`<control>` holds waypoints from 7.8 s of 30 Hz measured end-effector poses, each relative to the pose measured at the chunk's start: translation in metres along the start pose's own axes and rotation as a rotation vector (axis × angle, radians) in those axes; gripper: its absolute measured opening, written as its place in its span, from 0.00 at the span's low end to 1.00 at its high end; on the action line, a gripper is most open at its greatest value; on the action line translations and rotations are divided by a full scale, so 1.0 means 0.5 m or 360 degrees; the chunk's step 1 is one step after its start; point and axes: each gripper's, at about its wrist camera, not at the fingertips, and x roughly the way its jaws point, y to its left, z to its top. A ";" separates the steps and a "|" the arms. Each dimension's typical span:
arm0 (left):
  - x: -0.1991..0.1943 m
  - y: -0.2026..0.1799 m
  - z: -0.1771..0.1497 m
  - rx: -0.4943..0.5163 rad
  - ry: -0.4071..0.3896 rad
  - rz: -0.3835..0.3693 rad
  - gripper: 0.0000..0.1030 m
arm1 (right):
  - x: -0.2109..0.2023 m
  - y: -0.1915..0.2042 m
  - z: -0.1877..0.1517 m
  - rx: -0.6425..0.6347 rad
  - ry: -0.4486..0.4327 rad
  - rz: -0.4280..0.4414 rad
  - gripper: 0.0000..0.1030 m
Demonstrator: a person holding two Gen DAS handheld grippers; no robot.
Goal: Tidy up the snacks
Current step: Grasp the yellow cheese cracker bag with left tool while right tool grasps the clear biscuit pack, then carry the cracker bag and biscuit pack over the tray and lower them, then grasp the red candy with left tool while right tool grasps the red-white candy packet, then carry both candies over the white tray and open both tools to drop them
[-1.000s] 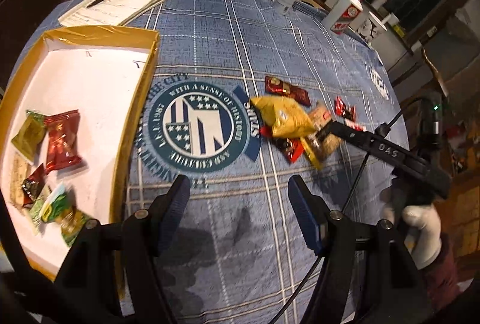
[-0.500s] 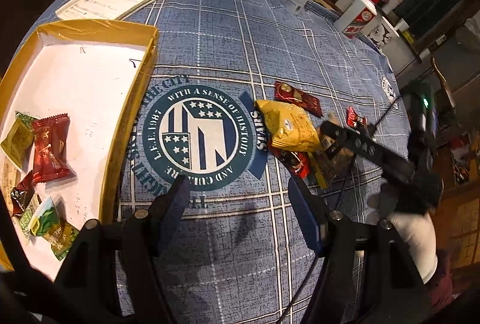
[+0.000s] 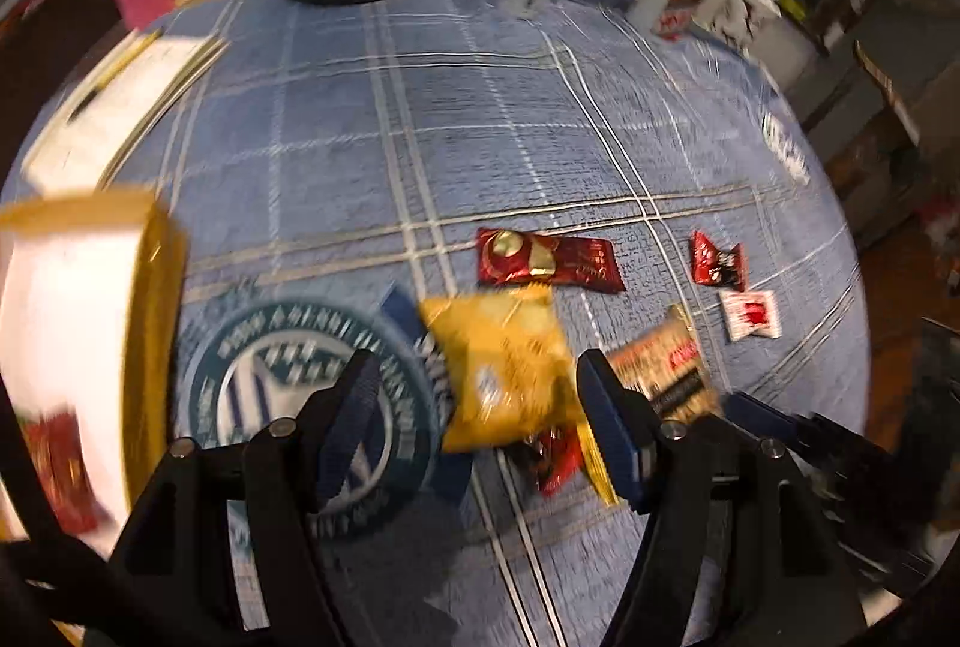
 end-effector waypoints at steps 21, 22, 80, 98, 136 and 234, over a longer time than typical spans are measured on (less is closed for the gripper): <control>-0.051 0.047 -0.073 0.0027 -0.0048 -0.0035 0.46 | 0.040 0.023 0.024 0.0349 0.0080 0.0100 0.63; -0.067 0.056 -0.084 0.0013 -0.0070 -0.0025 0.46 | 0.049 0.034 0.035 0.0350 0.0085 0.0064 0.65; -0.157 0.643 -0.112 -0.0431 -0.0118 -0.0081 0.52 | 0.195 0.682 -0.032 -0.0494 0.0020 0.0086 0.69; -0.245 0.475 -0.142 -0.0489 -0.0246 -0.0243 0.66 | 0.035 0.487 -0.071 -0.0229 -0.0196 0.0168 0.69; -0.009 0.055 -0.124 -0.0310 0.0090 -0.0187 0.66 | 0.026 -0.055 0.062 -0.0605 0.0071 0.0037 0.67; -0.247 0.558 -0.308 -0.0299 -0.0129 0.0219 0.26 | 0.176 0.688 -0.141 -0.0643 0.0174 0.0068 0.34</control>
